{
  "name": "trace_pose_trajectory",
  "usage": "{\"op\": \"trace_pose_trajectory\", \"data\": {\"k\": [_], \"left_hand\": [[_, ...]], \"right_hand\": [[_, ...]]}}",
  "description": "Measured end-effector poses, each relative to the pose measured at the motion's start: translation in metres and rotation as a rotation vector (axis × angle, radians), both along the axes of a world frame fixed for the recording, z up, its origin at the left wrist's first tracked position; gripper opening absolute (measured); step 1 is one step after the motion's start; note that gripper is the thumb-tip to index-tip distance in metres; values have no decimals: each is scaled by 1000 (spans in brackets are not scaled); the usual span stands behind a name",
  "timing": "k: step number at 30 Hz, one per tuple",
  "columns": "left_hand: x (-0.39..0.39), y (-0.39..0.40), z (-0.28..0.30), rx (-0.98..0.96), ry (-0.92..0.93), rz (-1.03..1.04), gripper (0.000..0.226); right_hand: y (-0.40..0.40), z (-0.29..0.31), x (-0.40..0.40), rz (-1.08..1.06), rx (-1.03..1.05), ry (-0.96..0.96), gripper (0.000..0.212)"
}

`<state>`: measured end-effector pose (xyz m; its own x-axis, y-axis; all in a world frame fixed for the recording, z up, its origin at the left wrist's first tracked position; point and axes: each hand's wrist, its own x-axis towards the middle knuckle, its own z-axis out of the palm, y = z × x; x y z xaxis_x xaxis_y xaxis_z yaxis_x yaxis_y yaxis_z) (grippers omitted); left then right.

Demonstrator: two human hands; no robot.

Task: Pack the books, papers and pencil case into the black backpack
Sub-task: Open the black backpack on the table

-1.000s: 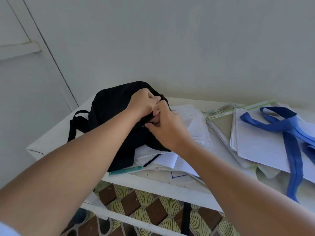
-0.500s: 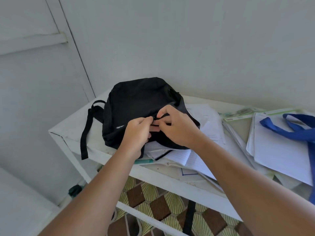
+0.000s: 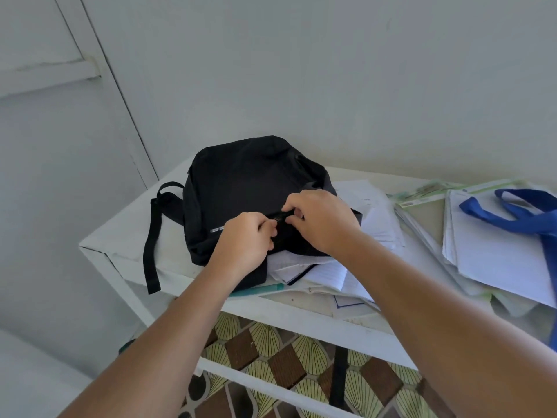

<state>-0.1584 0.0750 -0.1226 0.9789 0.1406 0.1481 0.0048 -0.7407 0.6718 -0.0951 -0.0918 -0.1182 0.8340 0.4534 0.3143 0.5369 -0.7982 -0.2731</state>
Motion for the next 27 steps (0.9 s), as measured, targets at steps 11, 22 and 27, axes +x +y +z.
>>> {"op": "trace_pose_trajectory", "data": {"k": [11,22,27], "left_hand": [[-21,41,0,47,-135,-65,32],[-32,111,-15,-13,-63,-54,26],[-27,120,-23,-130,-88,-122,25]], "right_hand": [[44,11,-14,120,-173,-206,43],[79,12,-15,128,-5,38,43],[109,17,-14,207,-133,218,27]]}}
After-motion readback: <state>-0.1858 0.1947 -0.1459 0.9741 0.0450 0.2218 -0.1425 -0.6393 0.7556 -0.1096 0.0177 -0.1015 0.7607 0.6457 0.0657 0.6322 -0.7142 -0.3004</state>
